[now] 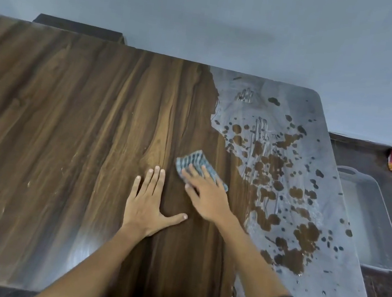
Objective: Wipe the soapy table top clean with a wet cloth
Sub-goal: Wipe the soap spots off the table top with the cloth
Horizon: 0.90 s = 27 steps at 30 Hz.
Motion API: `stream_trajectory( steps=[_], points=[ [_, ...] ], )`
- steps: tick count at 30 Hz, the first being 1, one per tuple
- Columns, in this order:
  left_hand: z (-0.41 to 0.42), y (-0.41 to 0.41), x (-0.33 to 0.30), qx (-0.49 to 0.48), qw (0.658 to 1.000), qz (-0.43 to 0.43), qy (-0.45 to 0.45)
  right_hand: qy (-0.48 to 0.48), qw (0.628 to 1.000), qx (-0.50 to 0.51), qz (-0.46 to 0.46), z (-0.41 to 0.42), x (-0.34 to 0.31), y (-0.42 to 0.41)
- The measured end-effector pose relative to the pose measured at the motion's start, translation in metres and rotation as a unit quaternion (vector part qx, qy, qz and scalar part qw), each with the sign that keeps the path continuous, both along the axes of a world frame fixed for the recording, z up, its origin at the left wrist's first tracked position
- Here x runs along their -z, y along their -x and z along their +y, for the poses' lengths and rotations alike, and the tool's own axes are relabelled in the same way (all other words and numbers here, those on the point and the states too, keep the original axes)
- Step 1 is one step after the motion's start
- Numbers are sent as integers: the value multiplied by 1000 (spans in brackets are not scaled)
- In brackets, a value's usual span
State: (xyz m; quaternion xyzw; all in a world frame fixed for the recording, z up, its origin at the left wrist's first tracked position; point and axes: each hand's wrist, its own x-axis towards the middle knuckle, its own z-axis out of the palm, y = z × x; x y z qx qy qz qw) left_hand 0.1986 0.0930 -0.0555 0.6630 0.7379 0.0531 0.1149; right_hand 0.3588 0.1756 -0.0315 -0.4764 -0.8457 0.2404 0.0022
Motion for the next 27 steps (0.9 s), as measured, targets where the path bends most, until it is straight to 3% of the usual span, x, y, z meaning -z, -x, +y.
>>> stream_trajectory(
  steps=[4,11,15,20,23,27],
  points=[
    [19,4,5,15,1000,-23,7,-24,998,-20,-46,-9,-1,-41],
    [64,14,11,16,999,-40,-15,-18,977,196,-77,117,6,12],
    [112,23,8,23,999,-33,-22,-24,987,155,-40,119,8,56],
    [154,26,-1,78,996,-45,4,-24,998,44,-30,74,1,14],
    [166,23,0,102,994,-28,18,-45,993,79,-76,90,0,-13],
    [178,24,2,107,994,-21,19,-38,980,178,-84,170,5,-7]
  ],
)
